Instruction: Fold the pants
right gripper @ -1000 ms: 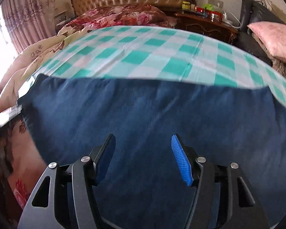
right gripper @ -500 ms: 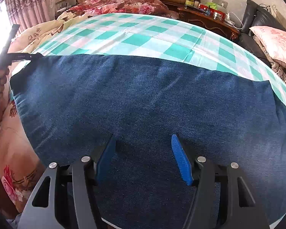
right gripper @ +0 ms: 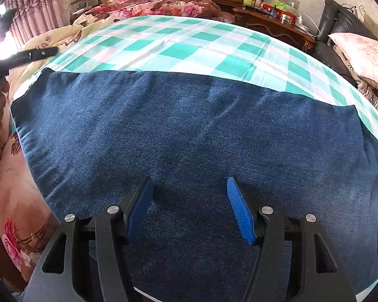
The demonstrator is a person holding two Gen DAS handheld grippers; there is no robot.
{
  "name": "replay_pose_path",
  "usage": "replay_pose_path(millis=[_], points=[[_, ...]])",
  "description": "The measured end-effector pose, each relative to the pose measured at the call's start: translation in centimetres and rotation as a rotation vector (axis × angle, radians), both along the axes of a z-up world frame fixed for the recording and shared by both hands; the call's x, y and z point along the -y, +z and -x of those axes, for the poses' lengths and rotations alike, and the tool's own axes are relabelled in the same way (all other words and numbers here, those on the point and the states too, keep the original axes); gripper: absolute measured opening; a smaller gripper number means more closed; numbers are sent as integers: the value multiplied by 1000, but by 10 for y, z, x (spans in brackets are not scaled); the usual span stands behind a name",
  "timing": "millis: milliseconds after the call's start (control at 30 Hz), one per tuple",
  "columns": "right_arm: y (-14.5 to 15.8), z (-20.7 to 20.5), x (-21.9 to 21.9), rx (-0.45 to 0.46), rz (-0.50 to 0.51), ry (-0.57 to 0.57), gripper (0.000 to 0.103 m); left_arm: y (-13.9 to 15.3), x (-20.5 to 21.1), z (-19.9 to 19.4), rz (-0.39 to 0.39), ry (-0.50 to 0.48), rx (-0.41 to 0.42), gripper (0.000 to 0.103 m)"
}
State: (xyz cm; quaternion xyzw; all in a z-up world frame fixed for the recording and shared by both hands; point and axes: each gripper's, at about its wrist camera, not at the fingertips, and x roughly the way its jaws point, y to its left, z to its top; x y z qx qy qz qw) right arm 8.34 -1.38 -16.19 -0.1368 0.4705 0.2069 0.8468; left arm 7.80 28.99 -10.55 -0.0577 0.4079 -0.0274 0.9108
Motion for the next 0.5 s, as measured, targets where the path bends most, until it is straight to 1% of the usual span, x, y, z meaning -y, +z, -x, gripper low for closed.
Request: replay_pose_path(millis=[33,67,100,133,167,200,233,267,300,367,400,433,467,500], points=[[0,0,0,1,0,0,61,-7,10,-2,8,-42,-17,46],[0,0,0,0,0,0,61,-15,20,-5,-5,-70,-39,44],[0,0,-1,0,1,1,61,-28,27,-9,-44,-81,-71,44],[0,0,-1,0,2,2,61,-35,28,-11,-62,-76,-92,43],[0,0,-1,0,2,3,61,-44,25,-14,-84,-48,-117,43],[0,1,-1,0,2,5,61,-49,19,-14,-97,-20,-123,40],[1,1,-1,1,2,7,61,-49,7,-11,-79,1,-95,32],[0,1,-1,2,2,7,61,-49,-2,-10,-60,23,-95,26],[0,1,-1,2,2,6,61,-48,-10,-9,-55,53,-99,26],[0,1,-1,2,1,6,61,-42,-22,-4,-66,124,-90,31],[0,2,-1,3,0,8,61,-37,-27,-2,-49,119,-75,31],[0,2,-1,5,1,8,61,-35,-30,2,-51,111,-66,33],[0,2,-1,5,1,8,61,-35,-33,5,-96,125,-82,35],[0,2,-1,3,2,8,61,-43,-43,5,-172,175,-129,35]])
